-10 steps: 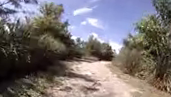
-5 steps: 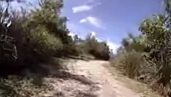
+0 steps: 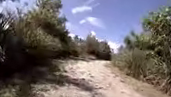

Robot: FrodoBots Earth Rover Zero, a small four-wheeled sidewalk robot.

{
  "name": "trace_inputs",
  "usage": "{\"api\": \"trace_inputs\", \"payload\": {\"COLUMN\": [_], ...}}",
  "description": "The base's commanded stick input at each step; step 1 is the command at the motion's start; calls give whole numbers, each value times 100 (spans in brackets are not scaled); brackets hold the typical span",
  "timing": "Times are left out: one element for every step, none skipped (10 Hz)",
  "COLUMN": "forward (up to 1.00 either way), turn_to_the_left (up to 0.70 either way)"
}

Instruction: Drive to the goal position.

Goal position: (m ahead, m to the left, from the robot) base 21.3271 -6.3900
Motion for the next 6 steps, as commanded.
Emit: {"api": "trace_inputs", "payload": {"forward": [70, 70, 70, 70, 70, 70], "turn_to_the_left": [0, 0, 0, 0, -11, -27]}}
